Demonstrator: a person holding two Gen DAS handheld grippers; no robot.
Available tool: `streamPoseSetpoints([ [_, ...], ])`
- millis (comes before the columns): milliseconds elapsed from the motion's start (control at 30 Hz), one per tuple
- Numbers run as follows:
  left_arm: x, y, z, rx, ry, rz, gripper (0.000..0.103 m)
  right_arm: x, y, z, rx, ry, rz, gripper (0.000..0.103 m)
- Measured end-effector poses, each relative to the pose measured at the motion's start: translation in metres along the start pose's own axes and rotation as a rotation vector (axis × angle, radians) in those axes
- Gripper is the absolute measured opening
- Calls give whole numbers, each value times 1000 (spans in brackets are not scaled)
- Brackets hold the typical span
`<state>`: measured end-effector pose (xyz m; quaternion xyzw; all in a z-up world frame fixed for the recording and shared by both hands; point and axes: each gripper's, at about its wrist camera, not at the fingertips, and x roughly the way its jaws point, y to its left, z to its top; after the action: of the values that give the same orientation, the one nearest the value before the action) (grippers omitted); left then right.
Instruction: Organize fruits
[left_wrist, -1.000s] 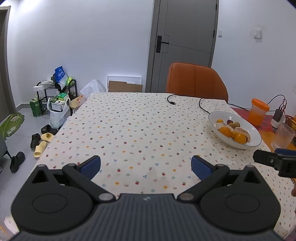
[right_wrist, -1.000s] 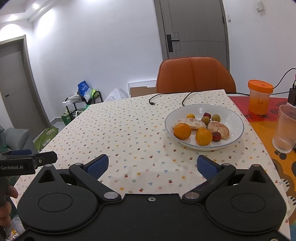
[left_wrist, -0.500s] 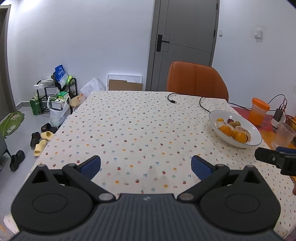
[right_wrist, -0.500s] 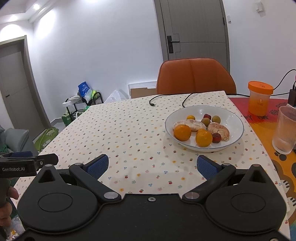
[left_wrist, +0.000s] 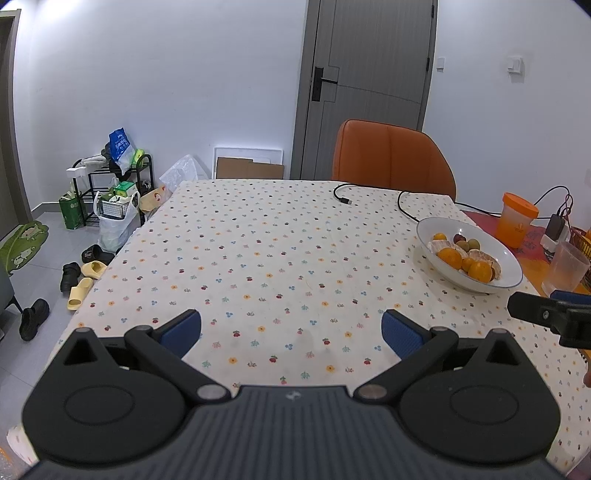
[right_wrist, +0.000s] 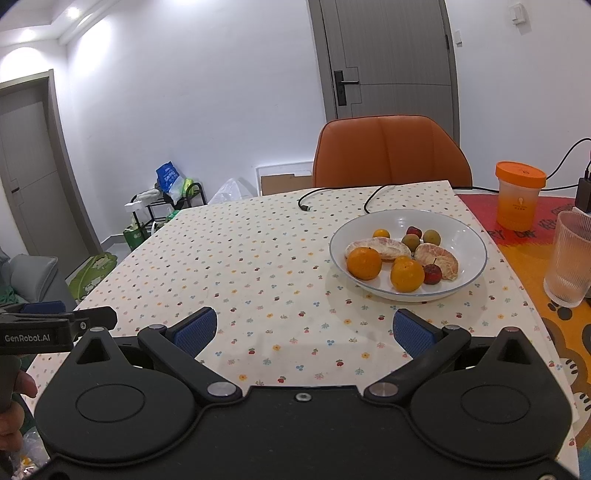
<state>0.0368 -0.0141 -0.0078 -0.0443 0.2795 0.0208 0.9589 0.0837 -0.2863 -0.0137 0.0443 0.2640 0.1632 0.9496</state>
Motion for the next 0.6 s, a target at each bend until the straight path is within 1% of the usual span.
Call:
streamPoseSetpoints([
  [600, 1, 0, -1, -2, 3, 0, 103, 1, 0, 0, -1, 2, -2, 103],
])
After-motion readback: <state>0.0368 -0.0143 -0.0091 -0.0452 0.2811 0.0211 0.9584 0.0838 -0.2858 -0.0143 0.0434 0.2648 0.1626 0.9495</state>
